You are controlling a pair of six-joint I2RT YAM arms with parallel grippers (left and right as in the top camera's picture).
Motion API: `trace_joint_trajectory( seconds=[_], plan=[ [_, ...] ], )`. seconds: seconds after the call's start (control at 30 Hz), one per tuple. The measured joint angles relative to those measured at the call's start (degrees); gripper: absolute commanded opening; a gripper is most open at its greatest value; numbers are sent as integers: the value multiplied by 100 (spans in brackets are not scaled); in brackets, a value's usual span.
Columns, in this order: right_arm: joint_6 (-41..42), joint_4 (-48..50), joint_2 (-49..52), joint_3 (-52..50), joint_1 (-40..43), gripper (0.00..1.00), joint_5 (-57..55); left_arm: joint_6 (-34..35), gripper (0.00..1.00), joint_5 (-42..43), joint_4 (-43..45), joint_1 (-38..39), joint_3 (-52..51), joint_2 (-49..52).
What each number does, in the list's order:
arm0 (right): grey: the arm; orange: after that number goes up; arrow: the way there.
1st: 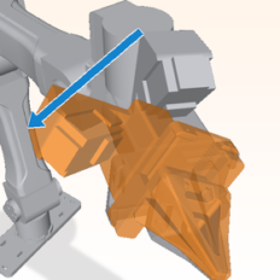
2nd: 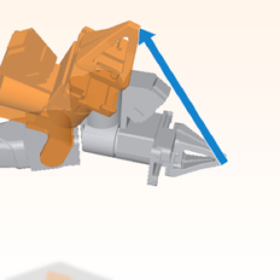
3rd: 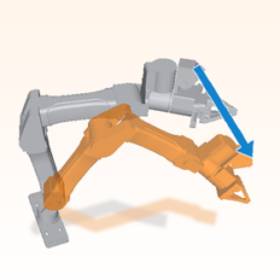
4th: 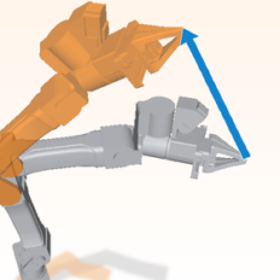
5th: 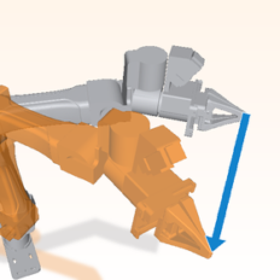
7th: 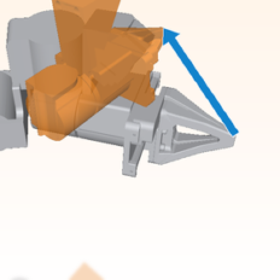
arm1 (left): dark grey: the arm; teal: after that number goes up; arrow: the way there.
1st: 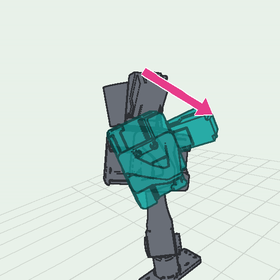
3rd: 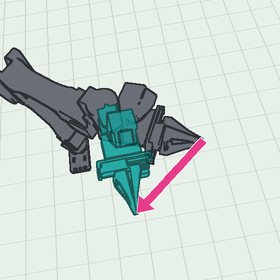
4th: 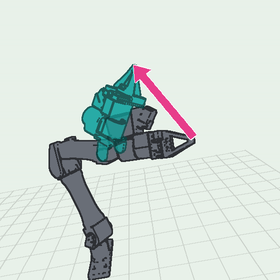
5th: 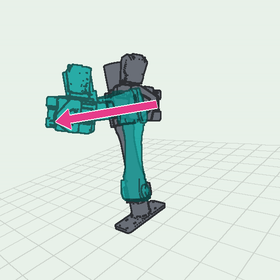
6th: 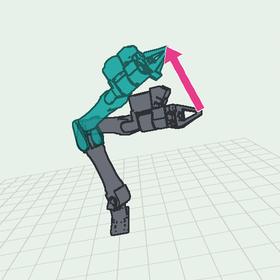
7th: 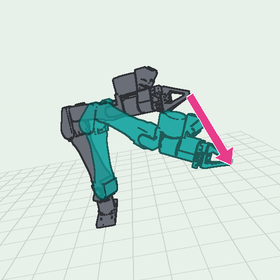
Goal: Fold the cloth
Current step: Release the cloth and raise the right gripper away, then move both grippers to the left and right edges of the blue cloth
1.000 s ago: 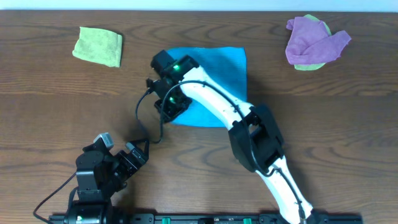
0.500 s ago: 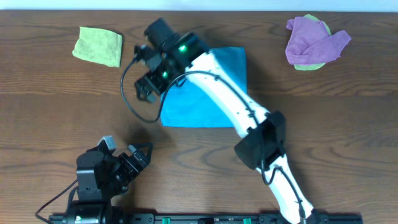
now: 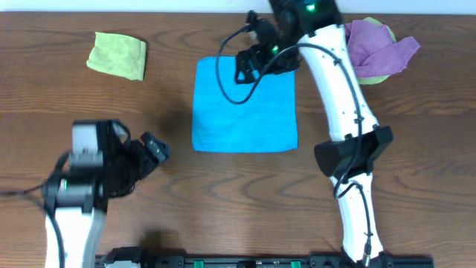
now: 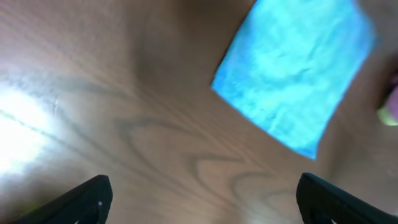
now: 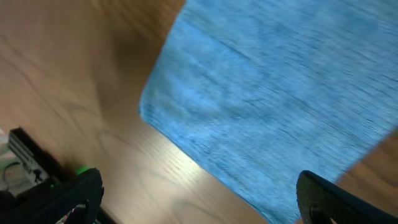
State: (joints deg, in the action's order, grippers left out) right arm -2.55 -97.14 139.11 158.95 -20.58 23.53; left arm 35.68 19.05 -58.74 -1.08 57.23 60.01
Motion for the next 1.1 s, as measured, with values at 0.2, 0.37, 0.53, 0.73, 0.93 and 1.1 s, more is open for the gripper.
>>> trace_joint_trajectory(
  seconds=[0.2, 0.37, 0.53, 0.73, 0.93, 1.1],
  plan=[
    [-68, 2, -245, 0, 179, 99, -214, -20, 96, 188, -61, 2, 525, 955],
    [-96, 22, -938, -531, 345, 99, -675, -20, 96, 223, 52, 2, 616, 1121],
    [-232, 103, -2358, -2369, 826, 99, -1322, -22, 96, 195, 284, 2, 632, 1137],
    [-319, 1093, -4100, -4802, 1908, 99, -1628, -42, 96, 190, 525, 52, 640, 1259],
    [-393, 2297, -5021, -7082, 2271, 99, -1401, -37, 96, 197, 693, 343, 643, 1703],
    [-267, 3569, -5034, -8581, 2271, 99, -970, 85, 96, 195, 1016, 616, 643, 2103]
  ],
)
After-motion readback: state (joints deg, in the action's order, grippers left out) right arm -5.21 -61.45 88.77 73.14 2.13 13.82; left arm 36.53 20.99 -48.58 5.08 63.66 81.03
